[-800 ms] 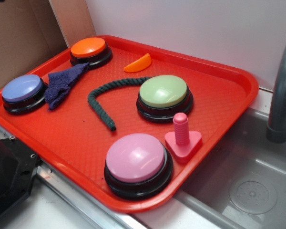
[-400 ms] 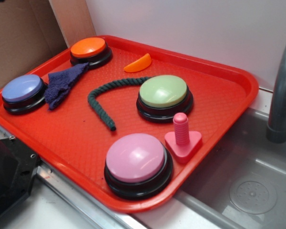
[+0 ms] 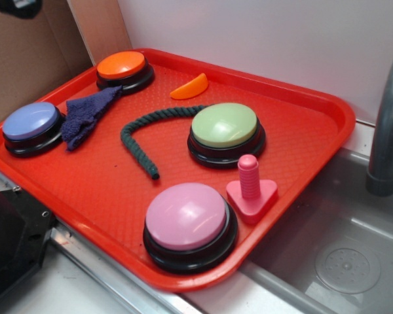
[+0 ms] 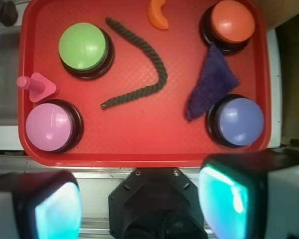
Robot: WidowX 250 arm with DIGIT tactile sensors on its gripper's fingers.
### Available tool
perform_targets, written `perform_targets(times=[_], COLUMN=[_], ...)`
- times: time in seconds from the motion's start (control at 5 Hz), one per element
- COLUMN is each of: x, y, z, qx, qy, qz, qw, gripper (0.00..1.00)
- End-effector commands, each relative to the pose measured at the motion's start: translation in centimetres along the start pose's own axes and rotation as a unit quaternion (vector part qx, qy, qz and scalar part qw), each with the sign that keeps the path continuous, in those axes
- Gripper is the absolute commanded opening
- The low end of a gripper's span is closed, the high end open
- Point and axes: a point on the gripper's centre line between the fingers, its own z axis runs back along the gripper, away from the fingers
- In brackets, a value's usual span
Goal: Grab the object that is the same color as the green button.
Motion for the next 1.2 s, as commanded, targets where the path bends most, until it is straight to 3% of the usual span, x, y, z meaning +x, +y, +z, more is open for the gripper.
perform_targets(times=[0.0,0.4,0.8,1.0], x=[4.5,6.8,7.5,7.7], y=[0.0,-0.2,0.3,1.1], z=[-1.0,-4.5,-6.8,-8.3], qx=[-0.020,-0.018,-0.043,-0.037], qy=[-0.005,0.020,0.035,0.050], qz=[-0.045,-0.070,-0.077,-0.079], qw=[0.999,0.997,0.996,0.995], gripper=[1.00,1.00,1.00,1.00])
